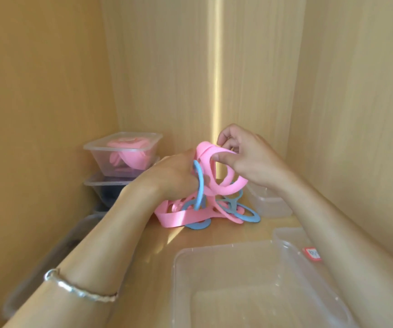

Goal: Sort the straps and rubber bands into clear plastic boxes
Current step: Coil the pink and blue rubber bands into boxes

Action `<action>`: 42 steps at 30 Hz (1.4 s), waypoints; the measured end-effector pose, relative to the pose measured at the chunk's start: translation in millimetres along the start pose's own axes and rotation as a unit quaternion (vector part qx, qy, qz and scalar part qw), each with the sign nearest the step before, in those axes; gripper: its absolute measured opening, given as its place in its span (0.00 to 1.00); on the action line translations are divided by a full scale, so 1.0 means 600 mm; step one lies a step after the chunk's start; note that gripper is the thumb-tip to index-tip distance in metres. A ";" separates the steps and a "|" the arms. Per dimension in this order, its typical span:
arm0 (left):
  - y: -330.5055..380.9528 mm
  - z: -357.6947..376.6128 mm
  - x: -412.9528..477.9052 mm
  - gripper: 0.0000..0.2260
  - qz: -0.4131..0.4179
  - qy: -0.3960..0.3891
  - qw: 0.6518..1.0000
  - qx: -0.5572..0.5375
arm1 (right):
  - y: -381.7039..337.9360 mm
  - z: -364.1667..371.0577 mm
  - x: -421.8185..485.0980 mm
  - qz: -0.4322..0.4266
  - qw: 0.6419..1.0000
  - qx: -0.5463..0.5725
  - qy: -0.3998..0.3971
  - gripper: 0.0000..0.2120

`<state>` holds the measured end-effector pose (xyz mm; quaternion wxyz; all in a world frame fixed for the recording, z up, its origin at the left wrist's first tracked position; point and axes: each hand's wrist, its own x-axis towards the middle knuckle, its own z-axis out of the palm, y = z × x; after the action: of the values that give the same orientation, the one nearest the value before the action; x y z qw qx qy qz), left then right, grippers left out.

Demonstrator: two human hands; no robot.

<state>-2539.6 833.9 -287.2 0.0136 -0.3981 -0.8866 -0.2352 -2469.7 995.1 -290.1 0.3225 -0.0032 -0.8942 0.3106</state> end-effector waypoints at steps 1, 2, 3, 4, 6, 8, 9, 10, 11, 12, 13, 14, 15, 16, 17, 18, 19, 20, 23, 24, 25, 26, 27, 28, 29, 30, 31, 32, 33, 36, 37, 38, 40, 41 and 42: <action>-0.001 0.002 0.000 0.14 0.006 -0.005 1.000 -0.015 | 0.000 -0.001 -0.001 -0.004 1.000 0.003 -0.003 0.09; -0.002 0.003 -0.002 0.15 0.011 -0.011 0.999 -0.030 | 0.001 -0.002 -0.002 -0.007 1.000 0.004 -0.010 0.09; -0.003 0.004 -0.003 0.15 0.015 -0.012 0.999 -0.041 | 0.002 -0.003 -0.004 -0.009 1.000 0.005 -0.018 0.09; -0.004 0.003 -0.002 0.15 0.020 -0.005 0.999 -0.047 | 0.004 -0.004 -0.005 -0.009 1.000 0.008 -0.025 0.09; -0.007 -0.001 -0.001 0.15 0.014 0.012 0.999 -0.037 | 0.006 -0.006 -0.005 -0.008 0.999 0.008 -0.034 0.08; -0.008 -0.008 -0.001 0.13 -0.014 0.022 0.999 -0.022 | 0.007 -0.008 -0.003 -0.011 0.999 -0.005 -0.037 0.09; -0.008 -0.012 -0.001 0.12 -0.027 0.023 0.999 -0.020 | 0.007 -0.010 -0.002 -0.014 0.999 -0.022 -0.039 0.09; -0.009 -0.014 0.000 0.10 -0.039 0.022 0.999 -0.017 | 0.007 -0.011 -0.001 -0.015 0.998 -0.043 -0.042 0.09; -0.008 -0.015 0.000 0.09 -0.047 0.021 0.999 -0.011 | 0.007 -0.012 -0.001 -0.014 0.997 -0.063 -0.046 0.09; -0.008 -0.017 0.000 0.10 -0.052 0.021 0.998 -0.002 | 0.008 -0.013 -0.001 -0.012 0.996 -0.078 -0.047 0.09; -0.009 -0.018 0.000 0.09 -0.054 0.020 0.998 0.007 | 0.009 -0.014 -0.001 -0.012 0.995 -0.093 -0.045 0.09; -0.009 -0.020 -0.001 0.09 -0.054 0.018 0.998 0.015 | 0.010 -0.015 -0.001 -0.014 0.994 -0.106 -0.039 0.09; -0.008 -0.023 -0.004 0.08 -0.053 0.013 0.998 0.021 | 0.009 -0.016 -0.002 -0.018 0.992 -0.116 -0.033 0.09; -0.007 -0.027 -0.006 0.07 -0.055 0.009 0.998 0.027 | 0.009 -0.018 -0.002 -0.022 0.992 -0.123 -0.027 0.09; -0.006 -0.030 -0.009 0.07 -0.059 0.010 0.998 0.035 | 0.008 -0.020 -0.002 -0.025 0.992 -0.125 -0.022 0.08; -0.005 -0.034 -0.010 0.08 -0.066 0.014 0.997 0.045 | 0.007 -0.021 -0.001 -0.028 0.992 -0.124 -0.015 0.08; -0.003 -0.038 -0.013 0.11 -0.074 0.019 0.995 0.057 | 0.006 -0.022 0.000 -0.031 0.992 -0.123 -0.007 0.07; -0.001 -0.040 -0.016 0.14 -0.082 0.017 0.994 0.071 | 0.005 -0.022 0.001 -0.034 0.992 -0.123 0.003 0.07; 0.009 -0.047 -0.025 0.21 -0.088 -0.076 0.985 0.127 | 0.005 -0.026 0.004 -0.033 0.989 -0.137 0.047 0.05; 0.012 -0.049 -0.029 0.24 -0.089 -0.112 0.978 0.152 | 0.007 -0.029 0.005 -0.028 0.987 -0.143 0.067 0.05; 0.015 -0.051 -0.034 0.26 -0.090 -0.134 0.971 0.174 | 0.011 -0.032 0.008 -0.018 0.987 -0.138 0.084 0.06; 0.016 -0.054 -0.036 0.28 -0.091 -0.139 0.968 0.186 | 0.015 -0.036 0.009 -0.002 0.989 -0.115 0.094 0.07; 0.017 -0.056 -0.036 0.28 -0.085 -0.128 0.971 0.185 | 0.015 -0.038 0.009 0.016 0.993 -0.072 0.095 0.07; 0.018 -0.057 -0.035 0.28 -0.072 -0.104 0.977 0.172 | 0.014 -0.040 0.009 0.032 0.995 -0.022 0.088 0.07; 0.019 -0.055 -0.032 0.27 -0.046 -0.067 0.986 0.146 | 0.011 -0.041 0.008 0.043 0.996 0.020 0.079 0.08; 0.020 -0.050 -0.028 0.27 -0.008 -0.026 0.994 0.103 | 0.004 -0.040 0.006 0.048 0.995 0.051 0.070 0.08; 0.021 -0.041 -0.024 0.28 0.032 0.009 0.999 0.040 | -0.004 -0.039 0.005 0.052 0.993 0.084 0.061 0.07; 0.024 -0.031 -0.021 0.31 0.070 0.026 0.997 -0.028 | -0.013 -0.038 0.003 0.055 0.989 0.125 0.052 0.06; 0.028 -0.021 -0.019 0.33 0.102 0.033 0.990 -0.087 | -0.022 -0.037 0.002 0.059 0.983 0.167 0.043 0.05; 0.031 -0.004 -0.011 0.29 0.165 0.060 0.977 -0.118 | -0.043 -0.038 -0.004 0.057 0.968 0.244 0.007 0.04; 0.029 -0.004 -0.009 0.22 0.177 0.082 0.974 -0.117 | -0.048 -0.040 -0.006 0.054 0.964 0.261 -0.003 0.03; 0.026 -0.006 -0.007 0.15 0.175 0.106 0.972 -0.114 | -0.050 -0.042 -0.007 0.053 0.959 0.279 -0.011 0.03; 0.019 -0.010 -0.003 0.06 0.161 0.149 0.969 -0.117 | -0.055 -0.045 -0.008 0.052 0.947 0.318 -0.019 0.04; 0.018 -0.010 -0.003 0.05 0.155 0.160 0.968 -0.119 | -0.055 -0.046 -0.008 0.050 0.939 0.339 -0.022 0.05; 0.017 -0.010 -0.003 0.05 0.152 0.165 0.967 -0.120 | -0.056 -0.048 -0.008 0.047 0.931 0.361 -0.023 0.06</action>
<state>-2532.4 836.1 -278.2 0.1471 -0.4827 -0.7663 -0.3976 -2442.9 982.7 -256.8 0.2658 0.0785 -0.7279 0.6272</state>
